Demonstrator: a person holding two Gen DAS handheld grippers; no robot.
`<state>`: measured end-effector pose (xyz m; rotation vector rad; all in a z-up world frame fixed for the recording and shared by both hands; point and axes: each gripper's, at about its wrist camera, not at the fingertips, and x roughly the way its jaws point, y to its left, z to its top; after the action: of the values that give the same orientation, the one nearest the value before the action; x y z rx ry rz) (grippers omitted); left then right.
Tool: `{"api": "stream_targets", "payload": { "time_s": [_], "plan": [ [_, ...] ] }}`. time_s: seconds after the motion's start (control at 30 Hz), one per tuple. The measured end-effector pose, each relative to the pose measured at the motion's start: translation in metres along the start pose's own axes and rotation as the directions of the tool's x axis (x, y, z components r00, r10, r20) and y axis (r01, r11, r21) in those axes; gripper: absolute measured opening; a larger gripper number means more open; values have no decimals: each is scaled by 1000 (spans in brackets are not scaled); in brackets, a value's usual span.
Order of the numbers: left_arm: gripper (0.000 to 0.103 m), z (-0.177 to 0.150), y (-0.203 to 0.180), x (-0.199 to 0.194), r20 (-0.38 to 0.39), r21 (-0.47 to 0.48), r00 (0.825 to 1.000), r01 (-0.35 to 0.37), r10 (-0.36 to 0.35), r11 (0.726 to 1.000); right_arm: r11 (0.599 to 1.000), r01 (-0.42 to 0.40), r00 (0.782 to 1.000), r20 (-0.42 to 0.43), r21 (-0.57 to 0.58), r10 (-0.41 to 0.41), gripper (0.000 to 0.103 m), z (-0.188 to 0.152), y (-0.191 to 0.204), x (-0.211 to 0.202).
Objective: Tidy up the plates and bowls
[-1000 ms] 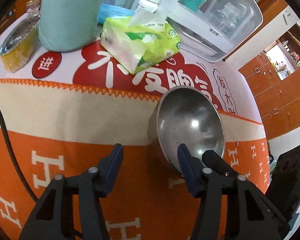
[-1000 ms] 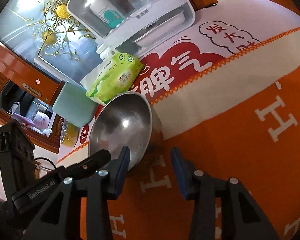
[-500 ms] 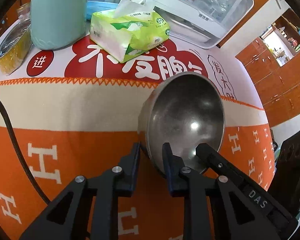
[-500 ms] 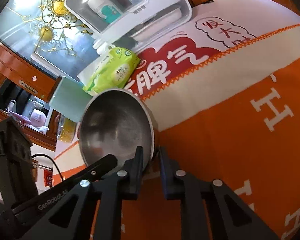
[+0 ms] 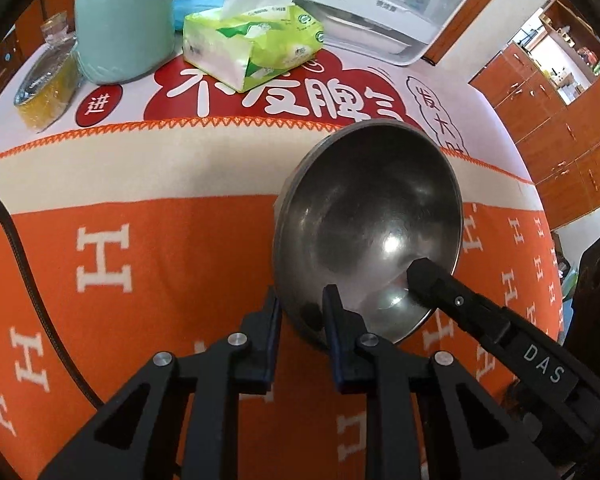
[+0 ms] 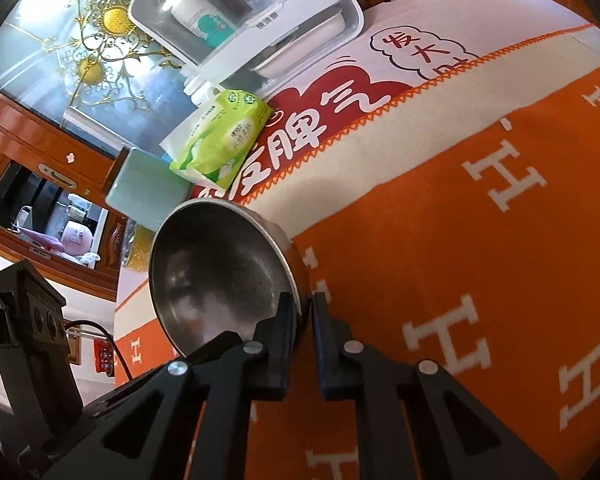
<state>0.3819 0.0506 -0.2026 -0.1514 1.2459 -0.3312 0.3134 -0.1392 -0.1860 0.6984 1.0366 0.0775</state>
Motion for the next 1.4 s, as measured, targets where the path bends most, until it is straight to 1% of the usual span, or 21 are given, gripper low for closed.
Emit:
{"api": "stream_targets", "payload": {
  "time_s": [0.1, 0.3, 0.63, 0.8, 1.1, 1.23, 1.4],
  "plan": [
    [19, -10, -4, -13, 2, 7, 1000, -8, 8, 1000, 1000, -8, 1000, 8, -11, 8, 10, -7, 4, -13],
    [19, -33, -15, -40, 13, 32, 1000, 4, -5, 999, 999, -13, 999, 34, -29, 14, 10, -22, 8, -43],
    [19, -77, -46, -87, 58, 62, 998, 22, -25, 998, 997, -15, 995, 95, -80, 23, 10, -54, 6, -109],
    [19, -100, -64, -108, 72, 95, 997, 30, -37, 995, 993, -6, 993, 115, -115, 19, 10, -72, 3, -139],
    [19, -142, -92, -130, 79, 155, 995, 46, -59, 987, 979, 49, 989, 144, -196, -21, 11, -103, -5, -182],
    [19, -157, -103, -134, 77, 174, 993, 78, -92, 982, 969, 89, 984, 168, -230, -50, 12, -119, -12, -200],
    [19, -180, -112, -134, 46, 178, 991, 119, -129, 977, 967, 98, 983, 174, -234, -57, 12, -139, -27, -219]
  ]
}}
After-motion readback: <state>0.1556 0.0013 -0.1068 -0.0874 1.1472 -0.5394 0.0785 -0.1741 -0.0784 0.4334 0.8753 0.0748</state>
